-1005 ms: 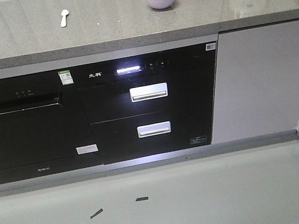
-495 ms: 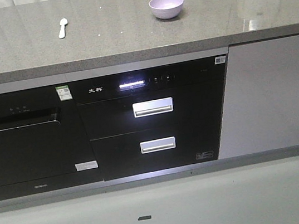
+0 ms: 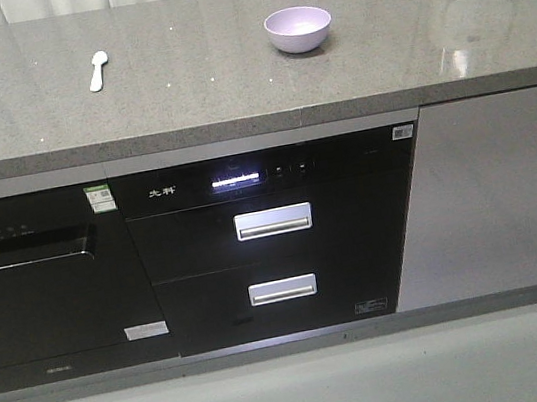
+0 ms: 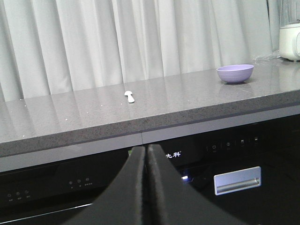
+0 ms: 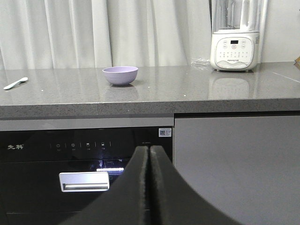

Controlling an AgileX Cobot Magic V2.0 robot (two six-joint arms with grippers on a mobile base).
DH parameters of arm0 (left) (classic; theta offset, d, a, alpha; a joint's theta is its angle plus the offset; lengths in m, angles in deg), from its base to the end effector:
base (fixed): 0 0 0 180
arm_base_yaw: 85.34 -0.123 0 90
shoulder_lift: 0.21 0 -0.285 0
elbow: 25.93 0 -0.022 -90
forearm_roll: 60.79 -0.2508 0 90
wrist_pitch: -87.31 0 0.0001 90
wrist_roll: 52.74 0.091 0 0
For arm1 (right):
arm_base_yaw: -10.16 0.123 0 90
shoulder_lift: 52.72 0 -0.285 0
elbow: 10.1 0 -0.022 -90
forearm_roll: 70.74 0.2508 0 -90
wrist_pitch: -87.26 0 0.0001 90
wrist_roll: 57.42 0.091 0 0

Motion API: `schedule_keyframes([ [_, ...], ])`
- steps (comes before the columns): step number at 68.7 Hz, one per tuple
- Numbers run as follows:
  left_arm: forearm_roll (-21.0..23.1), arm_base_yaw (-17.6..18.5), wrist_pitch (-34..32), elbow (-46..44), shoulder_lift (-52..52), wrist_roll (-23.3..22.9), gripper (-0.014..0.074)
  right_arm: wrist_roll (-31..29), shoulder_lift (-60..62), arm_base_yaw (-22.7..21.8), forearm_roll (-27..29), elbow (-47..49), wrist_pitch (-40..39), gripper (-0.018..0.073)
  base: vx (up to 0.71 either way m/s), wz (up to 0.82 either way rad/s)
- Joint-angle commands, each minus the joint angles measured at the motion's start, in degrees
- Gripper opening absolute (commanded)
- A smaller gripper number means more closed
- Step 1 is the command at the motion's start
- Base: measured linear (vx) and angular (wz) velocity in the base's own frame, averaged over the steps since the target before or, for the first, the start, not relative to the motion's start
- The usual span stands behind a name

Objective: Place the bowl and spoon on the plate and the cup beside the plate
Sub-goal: 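Drive closer to the counter, stopping in front of spoon and bowl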

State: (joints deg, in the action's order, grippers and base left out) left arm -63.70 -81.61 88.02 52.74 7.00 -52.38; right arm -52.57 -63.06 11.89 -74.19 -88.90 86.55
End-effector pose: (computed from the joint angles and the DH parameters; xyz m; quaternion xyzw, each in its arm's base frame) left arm 0.0566 -0.0036 0.2040 0.0416 0.6845 -0.0027 0.7278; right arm 0.0610 0.0019 0.2023 -0.0023 0.6974 0.0198 0.7164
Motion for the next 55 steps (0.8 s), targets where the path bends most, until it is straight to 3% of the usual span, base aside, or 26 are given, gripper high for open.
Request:
schedule_keyframes([
  [1,0.7,0.0,-4.4,-0.4,-0.9,-0.4,-0.0006,-0.1,-1.1,-0.5,-0.2,-0.3,-4.0,-0.0006,0.19,-0.03],
  [55,0.7,0.0,-4.4,-0.4,-0.9,-0.4,-0.0006,-0.1,-1.1,-0.5,-0.2,-0.3,-4.0,-0.0006,0.20,0.01],
])
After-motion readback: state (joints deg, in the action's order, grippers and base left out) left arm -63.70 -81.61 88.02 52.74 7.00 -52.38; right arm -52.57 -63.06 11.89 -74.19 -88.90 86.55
